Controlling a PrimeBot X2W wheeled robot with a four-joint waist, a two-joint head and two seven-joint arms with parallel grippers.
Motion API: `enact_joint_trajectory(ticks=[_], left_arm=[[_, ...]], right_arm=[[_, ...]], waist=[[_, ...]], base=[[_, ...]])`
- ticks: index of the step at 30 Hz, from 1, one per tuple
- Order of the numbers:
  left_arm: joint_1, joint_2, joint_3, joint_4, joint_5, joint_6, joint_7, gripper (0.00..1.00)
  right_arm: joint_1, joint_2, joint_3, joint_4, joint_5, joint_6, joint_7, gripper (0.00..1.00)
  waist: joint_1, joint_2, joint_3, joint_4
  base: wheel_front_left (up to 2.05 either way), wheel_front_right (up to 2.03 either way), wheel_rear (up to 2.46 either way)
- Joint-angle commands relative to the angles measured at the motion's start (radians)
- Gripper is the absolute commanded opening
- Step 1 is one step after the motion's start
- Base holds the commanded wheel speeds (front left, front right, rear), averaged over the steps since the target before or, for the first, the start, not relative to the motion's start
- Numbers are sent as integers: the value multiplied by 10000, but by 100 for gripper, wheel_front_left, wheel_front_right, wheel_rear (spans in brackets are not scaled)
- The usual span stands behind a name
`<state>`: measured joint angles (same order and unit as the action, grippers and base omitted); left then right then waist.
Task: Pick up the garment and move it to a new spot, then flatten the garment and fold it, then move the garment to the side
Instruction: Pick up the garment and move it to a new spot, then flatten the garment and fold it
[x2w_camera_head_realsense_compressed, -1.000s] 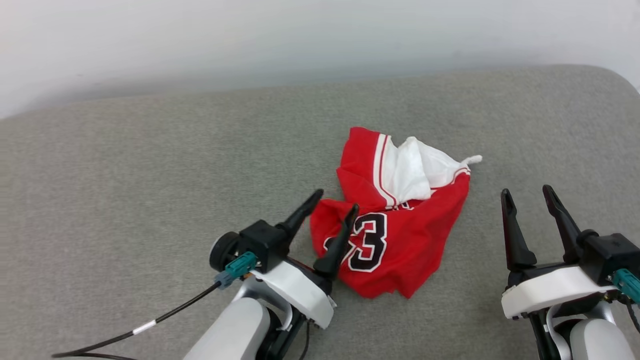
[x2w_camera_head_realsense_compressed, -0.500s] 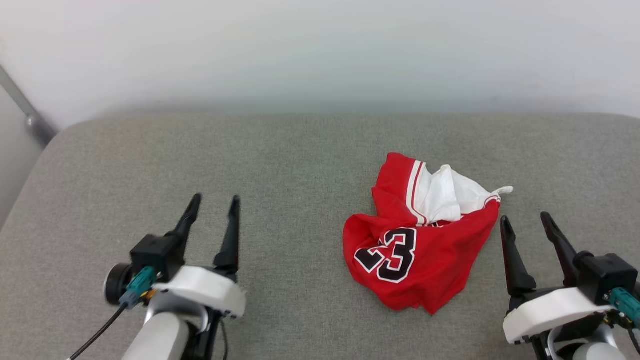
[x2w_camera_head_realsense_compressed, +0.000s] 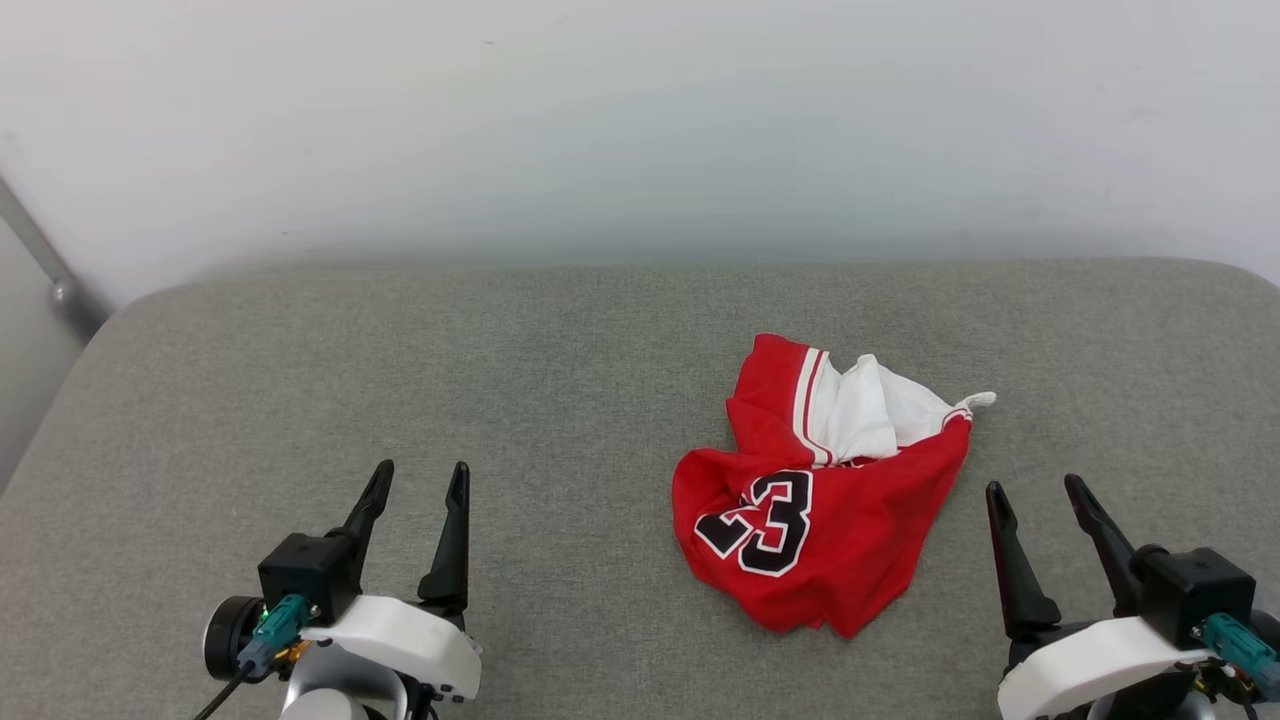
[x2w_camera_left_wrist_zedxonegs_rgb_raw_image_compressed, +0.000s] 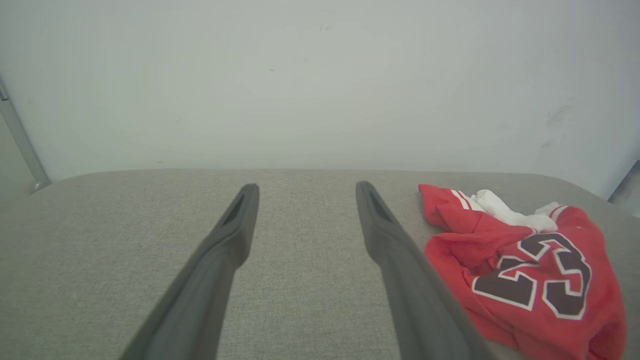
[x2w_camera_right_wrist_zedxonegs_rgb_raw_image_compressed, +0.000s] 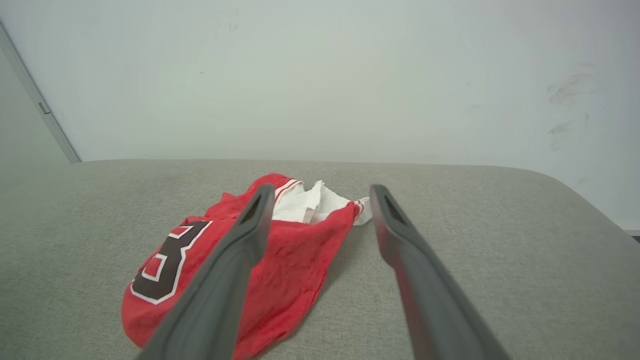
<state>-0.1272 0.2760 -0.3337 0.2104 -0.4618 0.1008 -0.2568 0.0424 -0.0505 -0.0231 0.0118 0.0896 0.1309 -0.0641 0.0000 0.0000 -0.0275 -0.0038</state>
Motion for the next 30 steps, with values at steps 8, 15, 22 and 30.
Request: enact_joint_trajectory(ticks=[8, 15, 22, 30], left_arm=[[26, 68, -9, -85, -65, 111, 97, 100], [-699, 11, -327, -46, -50, -198, 537, 100], [-2669, -129, -1251, 592, 115, -1057, 2273, 100], [-4378, -227, -2383, 2219, -118, -1995, 4888, 100]], right_arm=[[-7, 4, 162, 55, 162, -3, -24, 100], [-196, 4, 233, 111, 195, -3, -77, 100], [-587, 3, 449, 78, 252, -3, -185, 100], [-1056, 4, 554, 382, 465, -3, -530, 100]], waist=[[0, 0, 5, -70], [0, 0, 159, -120], [0, 0, 852, -653], [0, 0, 1570, -1564]], base=[[0, 0, 0], [0, 0, 0], [0, 0, 0], [0, 0, 0]])
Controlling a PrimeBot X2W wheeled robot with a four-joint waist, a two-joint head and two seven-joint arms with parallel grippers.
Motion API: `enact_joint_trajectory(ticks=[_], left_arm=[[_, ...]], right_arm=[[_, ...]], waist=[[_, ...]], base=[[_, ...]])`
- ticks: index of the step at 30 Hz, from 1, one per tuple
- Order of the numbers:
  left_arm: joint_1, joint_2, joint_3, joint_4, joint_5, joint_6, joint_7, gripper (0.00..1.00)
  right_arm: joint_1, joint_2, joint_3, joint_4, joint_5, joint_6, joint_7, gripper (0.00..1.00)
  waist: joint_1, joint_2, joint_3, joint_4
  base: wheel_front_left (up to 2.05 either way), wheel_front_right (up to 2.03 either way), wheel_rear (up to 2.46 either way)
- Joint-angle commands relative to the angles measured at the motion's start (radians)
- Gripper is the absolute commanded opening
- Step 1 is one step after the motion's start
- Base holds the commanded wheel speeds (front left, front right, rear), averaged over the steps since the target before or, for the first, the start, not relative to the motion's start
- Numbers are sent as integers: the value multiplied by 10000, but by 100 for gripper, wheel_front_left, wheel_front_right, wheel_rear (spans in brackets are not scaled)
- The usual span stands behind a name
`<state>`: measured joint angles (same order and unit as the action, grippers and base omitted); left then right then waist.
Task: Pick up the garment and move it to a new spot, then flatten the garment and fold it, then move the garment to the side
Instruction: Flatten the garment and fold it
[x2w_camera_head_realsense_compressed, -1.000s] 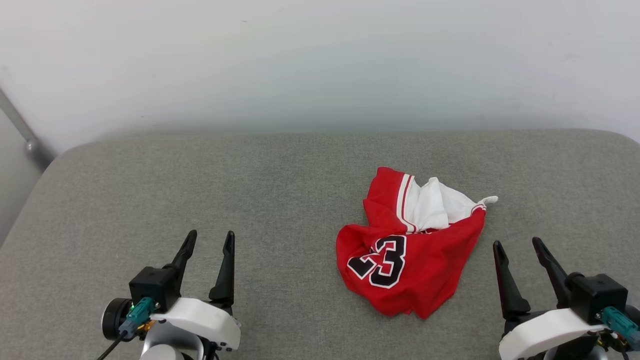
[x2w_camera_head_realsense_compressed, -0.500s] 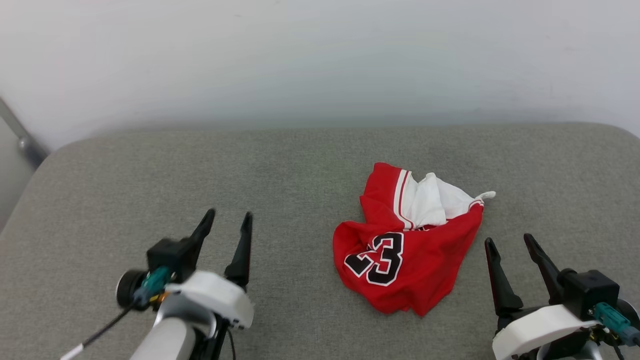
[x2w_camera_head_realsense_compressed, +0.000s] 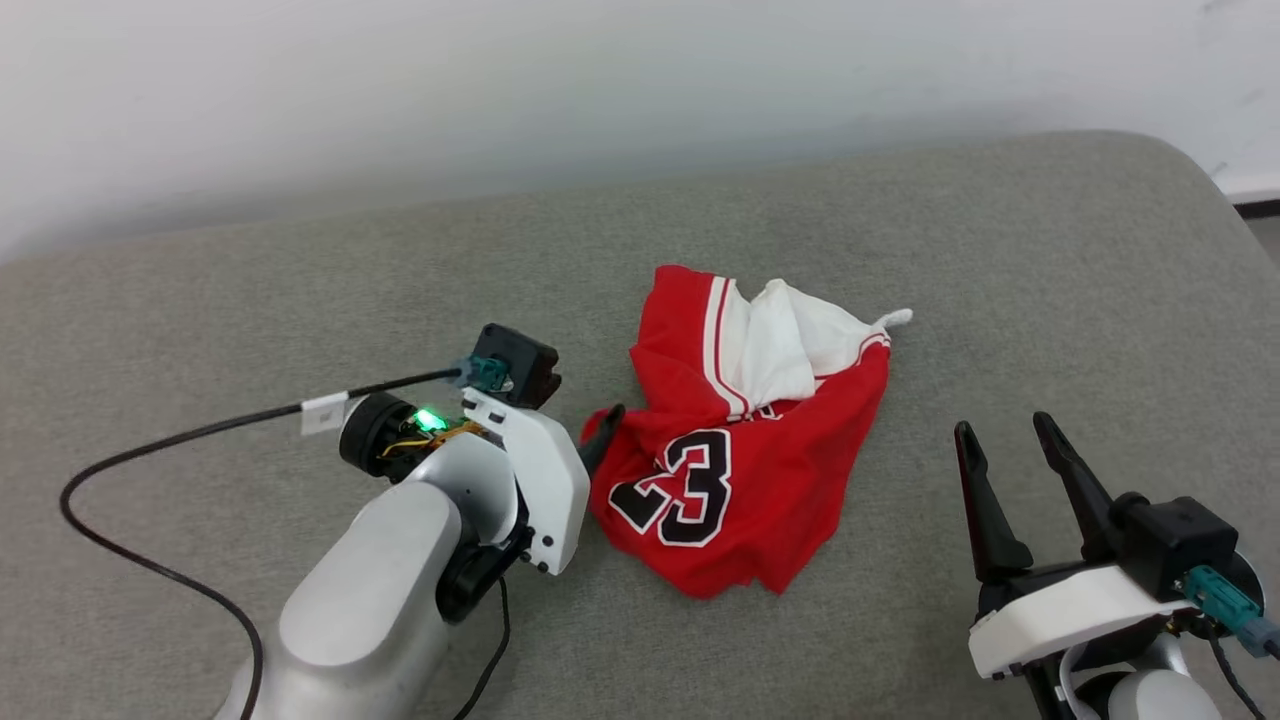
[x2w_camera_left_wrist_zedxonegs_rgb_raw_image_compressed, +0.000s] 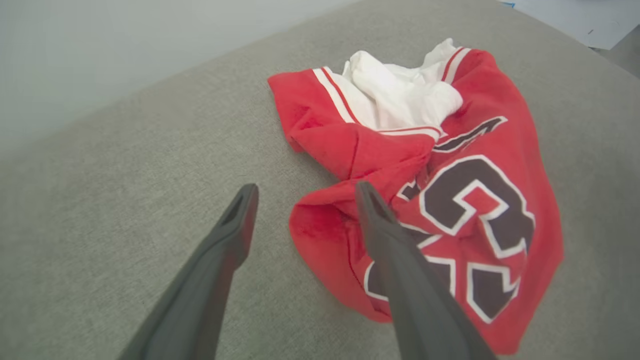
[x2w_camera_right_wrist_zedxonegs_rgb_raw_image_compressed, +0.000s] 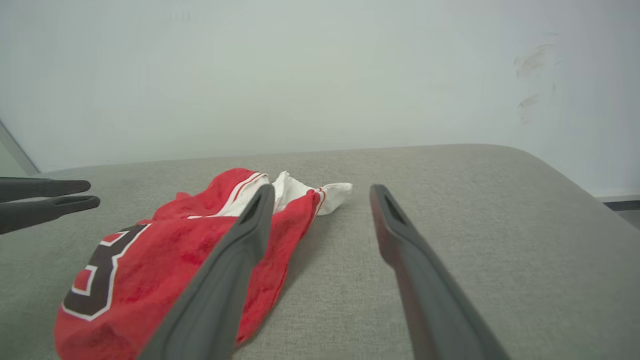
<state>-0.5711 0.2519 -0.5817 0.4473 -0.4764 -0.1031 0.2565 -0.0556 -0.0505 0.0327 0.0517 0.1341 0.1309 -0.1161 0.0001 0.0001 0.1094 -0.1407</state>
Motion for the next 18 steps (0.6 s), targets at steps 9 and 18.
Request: enact_joint_trajectory(ticks=[9, 18], left_arm=[[-1082, 221, -1219, 1356, -459, -259, 2082, 100], [-1040, 507, -3105, 1894, -1918, -307, 4222, 18]], right_arm=[[-490, 5, 110, 407, 228, -3, -421, 100], [-755, 5, 218, 855, 374, -3, -717, 100]], waist=[[-1, -1, 1004, -886], [-1, -1, 1266, -1102]], base=[[0, 0, 0], [0, 0, 0]])
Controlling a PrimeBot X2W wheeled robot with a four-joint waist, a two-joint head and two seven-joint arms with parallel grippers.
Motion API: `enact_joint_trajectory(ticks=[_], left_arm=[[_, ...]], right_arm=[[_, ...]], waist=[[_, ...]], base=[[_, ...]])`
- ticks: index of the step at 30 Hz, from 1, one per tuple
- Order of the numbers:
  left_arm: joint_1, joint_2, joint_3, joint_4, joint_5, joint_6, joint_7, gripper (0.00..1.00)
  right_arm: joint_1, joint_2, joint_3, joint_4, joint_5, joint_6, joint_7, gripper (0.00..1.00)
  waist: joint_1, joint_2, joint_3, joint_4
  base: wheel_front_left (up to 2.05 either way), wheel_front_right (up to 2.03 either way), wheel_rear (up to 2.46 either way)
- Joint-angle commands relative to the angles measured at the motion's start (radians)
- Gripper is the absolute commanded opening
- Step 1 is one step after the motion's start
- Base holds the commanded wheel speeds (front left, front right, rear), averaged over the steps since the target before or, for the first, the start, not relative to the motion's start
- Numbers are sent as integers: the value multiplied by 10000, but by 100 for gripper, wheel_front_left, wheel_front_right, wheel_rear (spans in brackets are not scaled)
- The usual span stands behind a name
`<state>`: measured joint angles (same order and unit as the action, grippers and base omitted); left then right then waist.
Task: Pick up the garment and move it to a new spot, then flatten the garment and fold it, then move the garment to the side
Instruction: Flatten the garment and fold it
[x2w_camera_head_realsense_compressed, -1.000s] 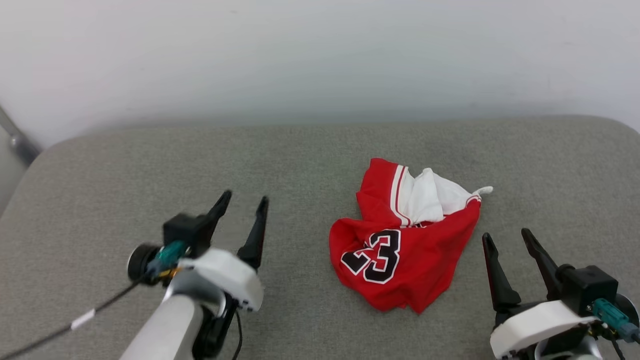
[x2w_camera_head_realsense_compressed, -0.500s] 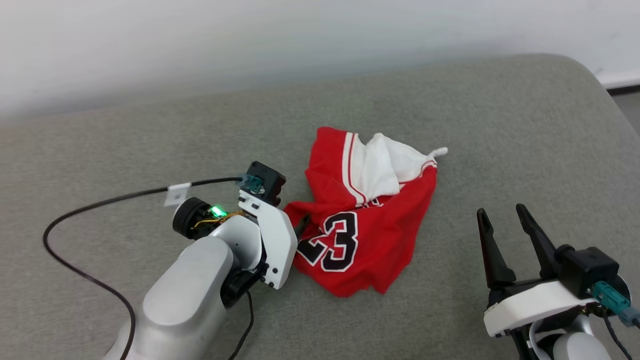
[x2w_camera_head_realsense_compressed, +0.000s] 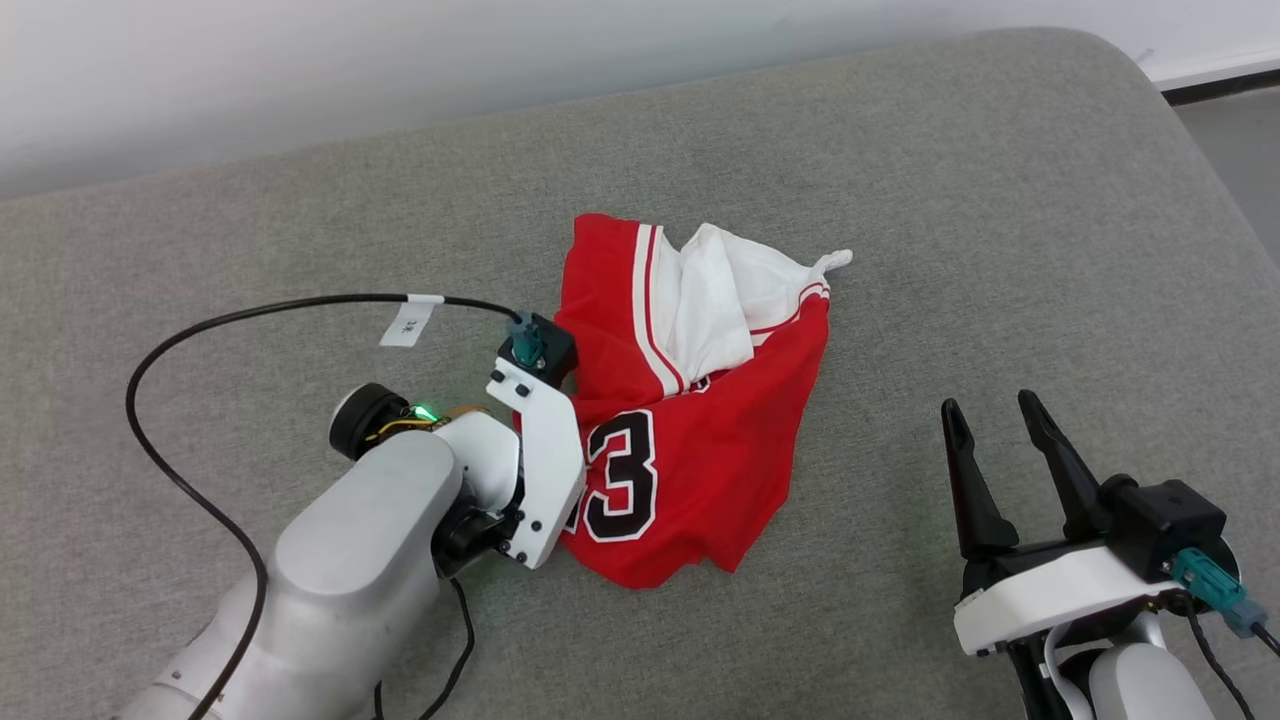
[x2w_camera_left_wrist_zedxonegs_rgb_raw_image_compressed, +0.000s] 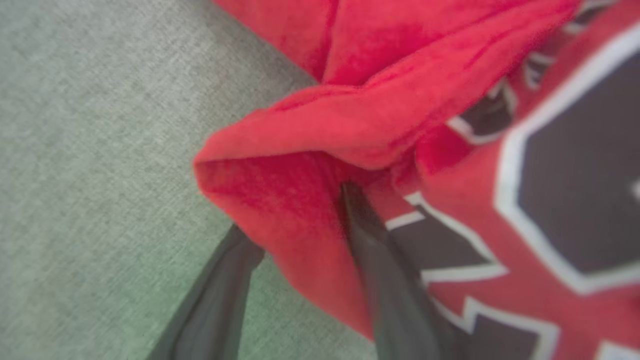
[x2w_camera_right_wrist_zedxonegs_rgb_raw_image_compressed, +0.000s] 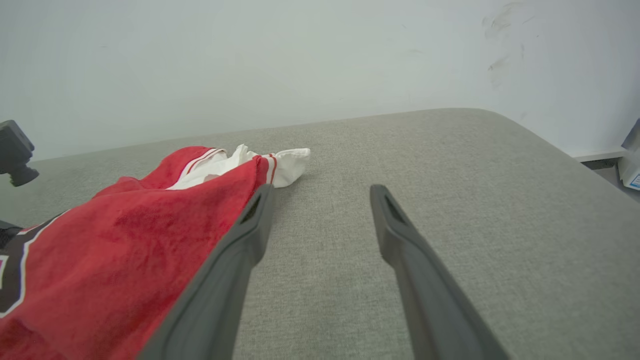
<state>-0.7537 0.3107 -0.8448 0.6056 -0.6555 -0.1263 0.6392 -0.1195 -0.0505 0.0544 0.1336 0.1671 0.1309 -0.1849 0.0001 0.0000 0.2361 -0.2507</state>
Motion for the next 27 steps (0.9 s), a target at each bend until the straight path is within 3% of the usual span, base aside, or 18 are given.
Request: enact_joint_trajectory(ticks=[1, 6, 15, 21, 27], left_arm=[[763, -15, -590, 284, -275, -76, 460, 0], [245, 222, -507, 117, -293, -29, -608, 0], [662, 553, 471, -1042, -178, 1021, -3252, 0], [2677, 1402, 959, -2733, -612, 2016, -3817, 0], [5606, 1984, 1157, -4211, -1525, 3084, -3829, 0]], right_arm=[[-134, 5, 0, 77, 55, -3, -58, 100], [-133, 6, -52, 208, 15, -3, -80, 100], [346, 6, -477, -6, -334, -3, 220, 100], [707, 2, -609, -294, -473, -3, 495, 100], [1111, 5, -685, -532, -523, -3, 699, 100]], waist=[[-1, 0, -8, 4], [-1, 0, -223, 215], [-1, 0, -1120, 1360], [-1, 0, -1583, 2086], [-1, 0, -2046, 2389]], base=[[0, 0, 0], [0, 0, 0], [0, 0, 0], [0, 0, 0], [0, 0, 0]])
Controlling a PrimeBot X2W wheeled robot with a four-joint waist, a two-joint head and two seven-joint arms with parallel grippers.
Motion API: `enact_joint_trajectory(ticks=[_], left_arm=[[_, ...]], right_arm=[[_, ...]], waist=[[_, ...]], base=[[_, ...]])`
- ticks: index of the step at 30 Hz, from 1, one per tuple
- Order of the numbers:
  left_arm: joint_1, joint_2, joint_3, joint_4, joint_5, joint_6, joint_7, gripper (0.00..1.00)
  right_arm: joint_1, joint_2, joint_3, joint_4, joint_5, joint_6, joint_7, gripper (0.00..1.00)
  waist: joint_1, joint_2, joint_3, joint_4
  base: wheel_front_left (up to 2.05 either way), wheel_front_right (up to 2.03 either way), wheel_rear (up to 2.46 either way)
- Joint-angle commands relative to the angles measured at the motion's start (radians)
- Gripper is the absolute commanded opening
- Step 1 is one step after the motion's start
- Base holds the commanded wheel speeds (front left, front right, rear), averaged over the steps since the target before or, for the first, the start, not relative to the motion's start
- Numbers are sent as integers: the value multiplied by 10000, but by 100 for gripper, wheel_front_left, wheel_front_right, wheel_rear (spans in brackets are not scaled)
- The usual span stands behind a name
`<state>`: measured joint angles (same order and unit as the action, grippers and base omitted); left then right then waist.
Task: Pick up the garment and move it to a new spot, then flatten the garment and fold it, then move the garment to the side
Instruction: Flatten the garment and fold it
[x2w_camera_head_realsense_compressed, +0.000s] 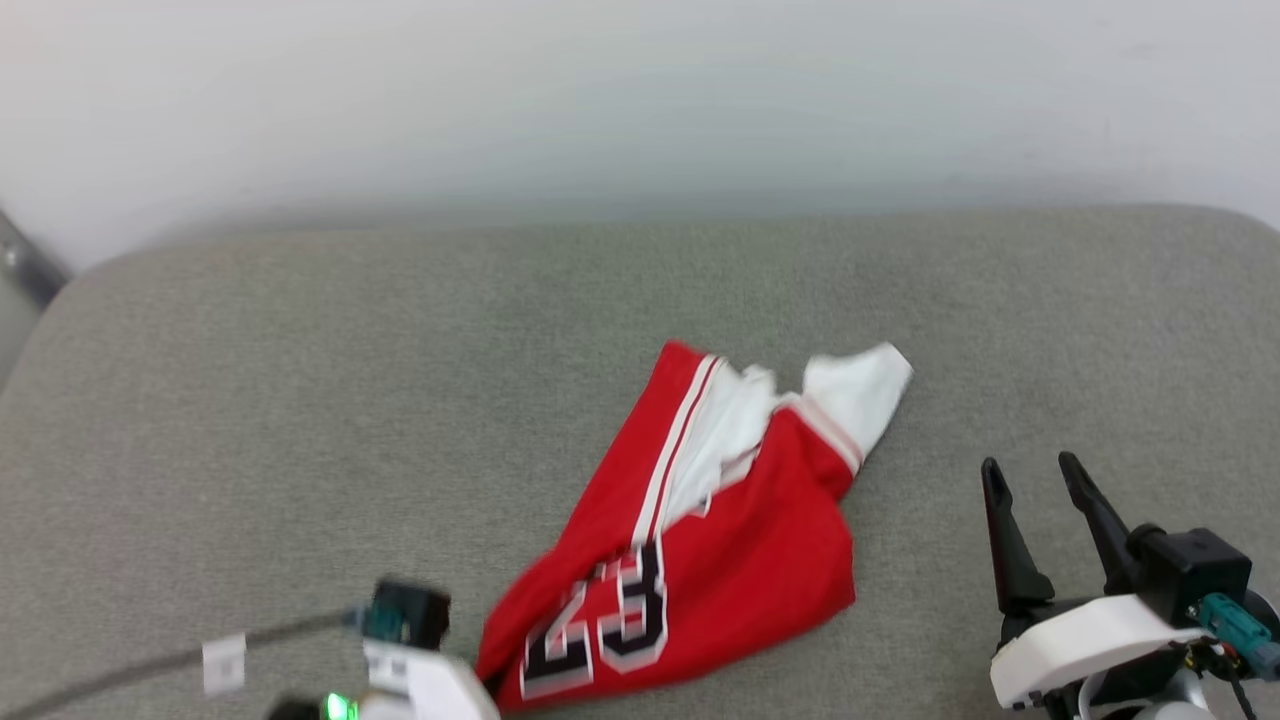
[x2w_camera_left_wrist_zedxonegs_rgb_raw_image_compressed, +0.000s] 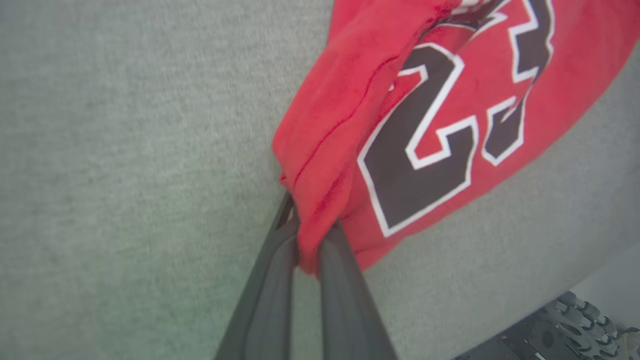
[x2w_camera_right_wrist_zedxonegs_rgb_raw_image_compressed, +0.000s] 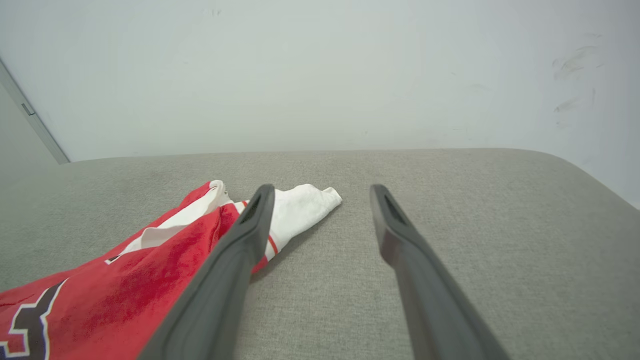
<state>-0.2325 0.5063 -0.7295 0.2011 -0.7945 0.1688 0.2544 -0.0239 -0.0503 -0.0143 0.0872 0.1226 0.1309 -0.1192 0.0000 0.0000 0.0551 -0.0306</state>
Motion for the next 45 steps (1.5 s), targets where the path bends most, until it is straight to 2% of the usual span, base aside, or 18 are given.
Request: enact_joint_trajectory(ticks=[1, 5, 6, 7, 8, 9, 15, 19, 25, 30, 31, 39, 45], left_arm=[[834, 50, -13, -338, -280, 280, 38, 0], [2137, -144, -229, -789, -716, 643, 95, 0], [2304, -207, -254, -856, -769, 711, 36, 7], [2447, -284, -280, -909, -844, 753, 9, 38], [2498, -330, -288, -959, -815, 785, -63, 93], [2466, -394, -218, -1028, -740, 826, -269, 100], [1895, -588, 129, -1404, 21, 1039, -1672, 100], [1303, -666, 298, -1678, 558, 1010, -2483, 100], [-67, -825, 156, -1513, 1213, 563, -2776, 100], [-1493, -1013, -340, -877, 1262, -224, -1671, 100], [-1493, -1013, -340, -877, 1262, -224, -1671, 100], [-3067, -1392, -994, 470, 804, -1268, 492, 100], [-3531, -1394, -1557, 957, 622, -1823, 1806, 100]], right_arm=[[233, 3, 10, -113, -98, -3, 85, 100], [488, 3, 9, -310, -198, -3, 269, 100], [527, 1, -2, -374, -212, -3, 303, 100], [566, 3, 1, -443, -214, -3, 353, 100], [608, 1, -1, -492, -214, -3, 391, 100], [650, 3, -7, -549, -222, -3, 422, 100], [804, 3, 9, -807, -260, -3, 625, 100], [812, 3, -3, -905, -249, -3, 714, 100], [616, 3, 36, -1033, -233, -3, 764, 100], [362, 3, 102, -1145, -247, -3, 756, 100], [362, 3, 102, -1145, -247, -3, 756, 100], [-63, 3, 207, -943, -74, -3, 542, 100], [-259, 4, 251, -660, -11, -3, 319, 100]], waist=[[0, 0, -307, 205], [0, 0, -575, 266], [0, 0, -610, 280], [0, 0, -636, 288], [0, 0, -661, 296], [0, 0, -688, 309], [0, 0, -804, 325], [0, 0, -827, 271], [0, 0, -601, 55], [0, 0, 17, -289], [0, 0, 17, -289], [0, 0, 923, -873], [0, 0, 1204, -1060]], base=[[0, 0, 0], [0, 0, 0], [0, 0, 0], [0, 0, 0], [0, 0, 0], [0, 0, 0], [0, 0, 0], [0, 0, 0], [0, 0, 0], [0, 0, 0], [0, 0, 0], [0, 0, 0], [0, 0, 0]])
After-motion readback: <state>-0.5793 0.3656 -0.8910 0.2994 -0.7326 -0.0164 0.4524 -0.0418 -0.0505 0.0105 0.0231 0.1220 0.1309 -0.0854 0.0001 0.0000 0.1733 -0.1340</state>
